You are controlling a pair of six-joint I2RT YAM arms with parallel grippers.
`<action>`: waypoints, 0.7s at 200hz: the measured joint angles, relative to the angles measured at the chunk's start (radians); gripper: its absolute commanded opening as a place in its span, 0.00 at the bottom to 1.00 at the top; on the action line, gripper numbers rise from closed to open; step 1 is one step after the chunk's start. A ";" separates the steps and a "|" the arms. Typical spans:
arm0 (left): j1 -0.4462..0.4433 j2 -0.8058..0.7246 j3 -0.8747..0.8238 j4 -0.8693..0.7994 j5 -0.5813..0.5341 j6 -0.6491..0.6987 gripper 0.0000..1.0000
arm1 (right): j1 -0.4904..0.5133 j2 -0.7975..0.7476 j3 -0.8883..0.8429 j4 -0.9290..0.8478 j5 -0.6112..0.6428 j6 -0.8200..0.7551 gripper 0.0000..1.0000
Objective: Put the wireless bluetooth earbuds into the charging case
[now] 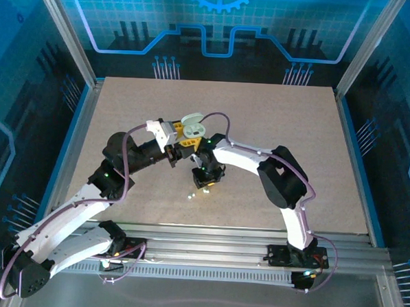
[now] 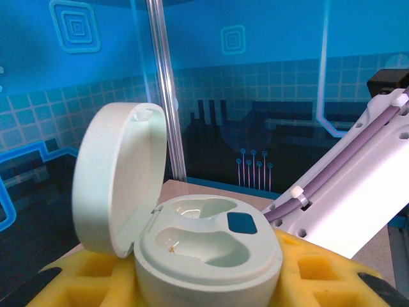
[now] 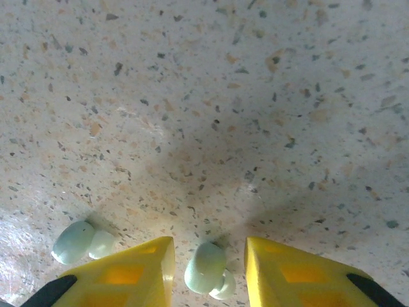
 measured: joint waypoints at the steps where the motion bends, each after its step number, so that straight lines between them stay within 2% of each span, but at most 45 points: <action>1: 0.000 0.000 0.000 0.000 0.000 0.000 0.35 | 0.000 0.000 0.000 -0.001 0.000 0.000 0.35; 45: 0.000 0.000 0.000 -0.002 0.000 0.000 0.35 | 0.009 0.015 0.006 -0.031 0.004 -0.008 0.29; 140: 0.000 0.000 0.000 -0.003 0.000 0.000 0.35 | 0.011 0.033 0.023 -0.053 0.010 -0.009 0.27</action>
